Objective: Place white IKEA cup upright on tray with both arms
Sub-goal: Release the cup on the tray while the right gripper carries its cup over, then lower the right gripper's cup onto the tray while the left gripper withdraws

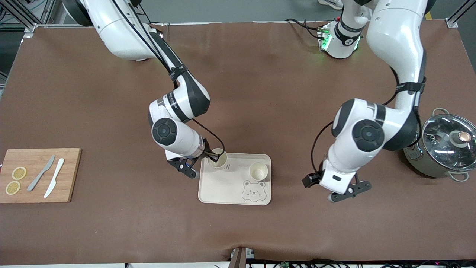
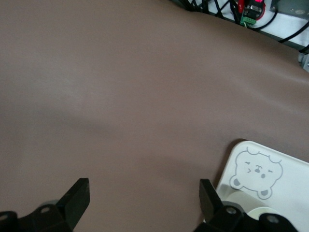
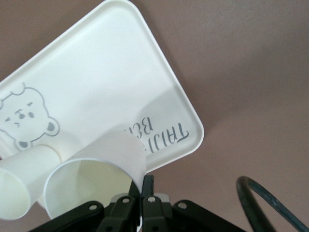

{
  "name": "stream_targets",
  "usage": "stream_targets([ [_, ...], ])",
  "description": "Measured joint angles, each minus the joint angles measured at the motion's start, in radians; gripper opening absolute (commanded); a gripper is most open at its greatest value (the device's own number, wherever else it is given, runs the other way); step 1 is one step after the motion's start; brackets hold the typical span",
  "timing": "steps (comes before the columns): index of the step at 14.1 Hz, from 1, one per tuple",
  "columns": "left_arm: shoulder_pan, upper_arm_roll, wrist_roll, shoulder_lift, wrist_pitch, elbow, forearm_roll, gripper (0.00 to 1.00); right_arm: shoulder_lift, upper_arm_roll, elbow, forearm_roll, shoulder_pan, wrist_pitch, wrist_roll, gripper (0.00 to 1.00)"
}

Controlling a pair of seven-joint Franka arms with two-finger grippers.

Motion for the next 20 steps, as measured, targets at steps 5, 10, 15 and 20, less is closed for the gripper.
stream_targets([
  [5, 0.075, 0.001, 0.135, -0.071, -0.095, -0.002, 0.0, 1.0, 0.046, -0.013, -0.027, -0.057, -0.003, 0.096, 0.001, 0.0],
  [10, 0.172, 0.001, 0.314, -0.131, -0.198, -0.002, 0.0, 1.0, 0.06, -0.014, -0.03, -0.058, -0.002, 0.097, 0.001, 0.28],
  [15, 0.207, 0.001, 0.331, -0.205, -0.305, -0.002, 0.0, 1.0, 0.065, -0.017, -0.032, -0.059, -0.008, 0.097, 0.0, 1.0],
  [20, 0.212, -0.002, 0.331, -0.283, -0.438, -0.003, 0.0, 1.0, 0.043, -0.018, 0.03, -0.075, -0.005, -0.049, 0.0, 1.0],
])
